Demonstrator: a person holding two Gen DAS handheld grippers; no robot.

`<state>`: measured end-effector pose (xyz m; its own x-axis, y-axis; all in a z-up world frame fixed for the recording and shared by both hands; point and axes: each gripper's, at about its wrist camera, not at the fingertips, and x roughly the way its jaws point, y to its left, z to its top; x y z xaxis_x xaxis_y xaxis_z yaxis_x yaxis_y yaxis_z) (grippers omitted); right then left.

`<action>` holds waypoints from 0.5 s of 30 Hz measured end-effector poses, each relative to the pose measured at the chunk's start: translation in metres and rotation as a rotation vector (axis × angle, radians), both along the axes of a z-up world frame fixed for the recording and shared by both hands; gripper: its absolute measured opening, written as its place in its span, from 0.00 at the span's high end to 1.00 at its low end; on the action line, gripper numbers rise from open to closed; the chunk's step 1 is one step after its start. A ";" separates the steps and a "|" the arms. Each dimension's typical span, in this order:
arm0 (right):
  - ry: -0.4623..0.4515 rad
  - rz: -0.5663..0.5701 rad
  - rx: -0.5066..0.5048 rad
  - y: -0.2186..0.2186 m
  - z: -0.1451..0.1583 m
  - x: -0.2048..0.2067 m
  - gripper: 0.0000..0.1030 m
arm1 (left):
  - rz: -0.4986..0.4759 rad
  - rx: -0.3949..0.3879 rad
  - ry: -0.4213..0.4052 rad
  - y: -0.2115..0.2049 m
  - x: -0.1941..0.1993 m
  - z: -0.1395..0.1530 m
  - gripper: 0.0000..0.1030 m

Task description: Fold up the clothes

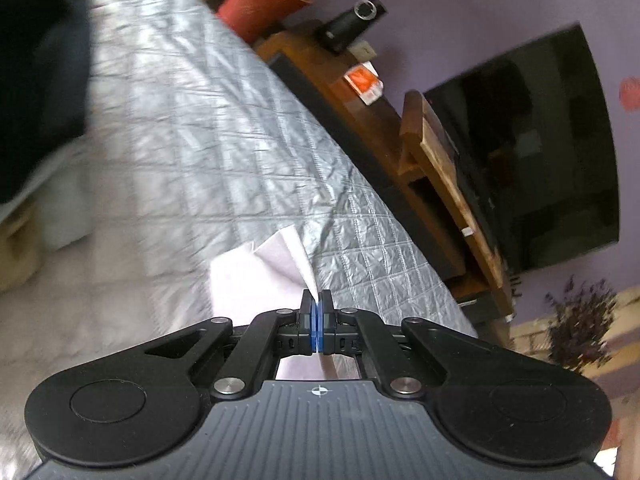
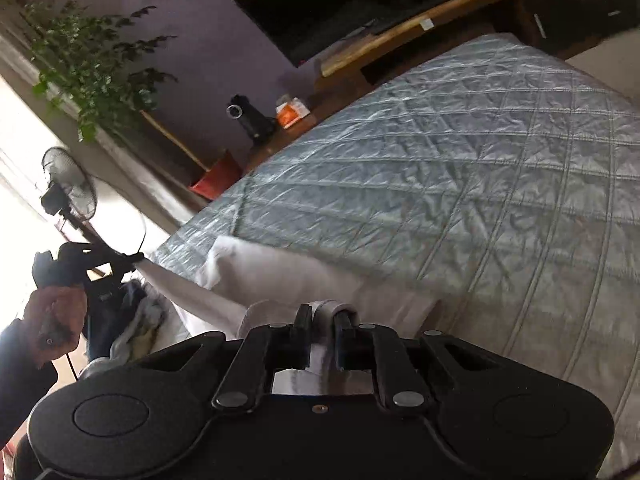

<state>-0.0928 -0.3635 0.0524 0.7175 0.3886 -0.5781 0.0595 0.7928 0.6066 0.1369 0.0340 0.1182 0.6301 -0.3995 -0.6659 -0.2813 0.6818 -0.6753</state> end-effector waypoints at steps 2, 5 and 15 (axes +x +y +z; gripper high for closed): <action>0.002 -0.020 0.006 -0.007 -0.006 0.006 0.90 | -0.008 0.017 0.006 -0.013 0.016 -0.006 0.99; 0.014 -0.052 0.018 -0.018 -0.016 0.011 0.90 | -0.022 0.083 0.032 -0.035 0.037 -0.017 0.99; 0.072 -0.142 -0.032 -0.038 -0.049 0.025 0.90 | -0.028 0.187 0.096 -0.072 0.070 -0.057 0.98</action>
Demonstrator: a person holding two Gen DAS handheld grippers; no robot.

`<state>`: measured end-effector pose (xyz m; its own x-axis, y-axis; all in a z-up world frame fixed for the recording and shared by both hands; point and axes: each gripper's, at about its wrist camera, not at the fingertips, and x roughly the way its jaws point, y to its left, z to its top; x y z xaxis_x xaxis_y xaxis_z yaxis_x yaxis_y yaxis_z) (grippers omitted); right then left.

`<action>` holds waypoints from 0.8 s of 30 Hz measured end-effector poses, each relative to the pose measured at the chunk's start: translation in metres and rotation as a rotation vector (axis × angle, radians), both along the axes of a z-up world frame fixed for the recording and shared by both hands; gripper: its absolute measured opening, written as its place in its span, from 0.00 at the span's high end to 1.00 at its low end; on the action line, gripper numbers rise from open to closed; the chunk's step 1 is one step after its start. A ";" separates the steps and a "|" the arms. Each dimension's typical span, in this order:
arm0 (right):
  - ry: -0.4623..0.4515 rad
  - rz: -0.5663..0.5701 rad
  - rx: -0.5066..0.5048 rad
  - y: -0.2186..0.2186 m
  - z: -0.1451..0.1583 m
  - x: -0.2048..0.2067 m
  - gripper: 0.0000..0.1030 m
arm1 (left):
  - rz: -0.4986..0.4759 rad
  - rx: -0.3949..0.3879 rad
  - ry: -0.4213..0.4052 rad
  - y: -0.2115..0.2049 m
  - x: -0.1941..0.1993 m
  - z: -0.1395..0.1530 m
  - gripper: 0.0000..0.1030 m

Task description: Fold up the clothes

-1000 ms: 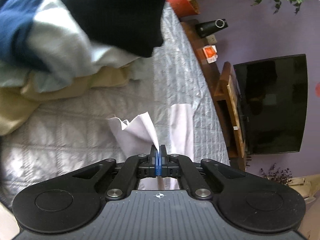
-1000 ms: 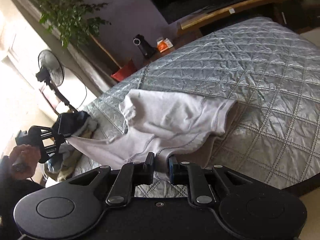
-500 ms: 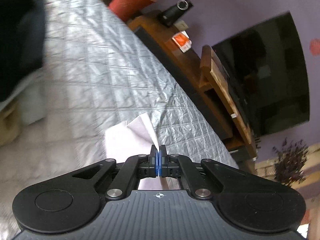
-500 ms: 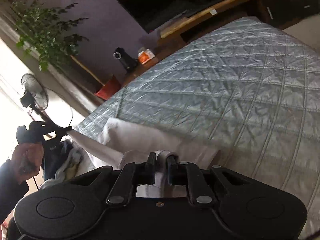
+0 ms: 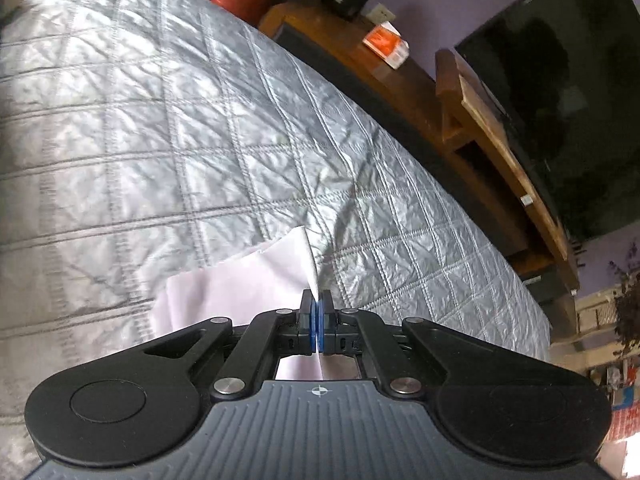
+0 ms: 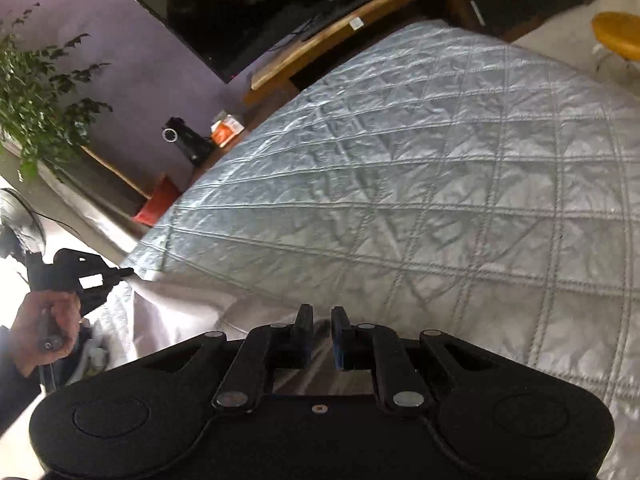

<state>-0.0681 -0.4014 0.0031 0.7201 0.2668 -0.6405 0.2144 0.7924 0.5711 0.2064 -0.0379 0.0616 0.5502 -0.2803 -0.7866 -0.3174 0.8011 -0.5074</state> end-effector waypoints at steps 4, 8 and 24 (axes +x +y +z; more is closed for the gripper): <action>-0.025 0.042 -0.035 0.008 0.005 0.003 0.88 | -0.009 0.035 -0.019 -0.004 0.006 -0.005 0.83; -0.031 0.055 -0.111 0.016 0.013 0.001 0.88 | 0.047 0.080 -0.116 0.012 -0.004 0.011 0.58; -0.110 0.285 -0.398 0.111 0.040 0.025 0.74 | -0.213 0.095 -0.011 0.066 -0.135 0.013 0.44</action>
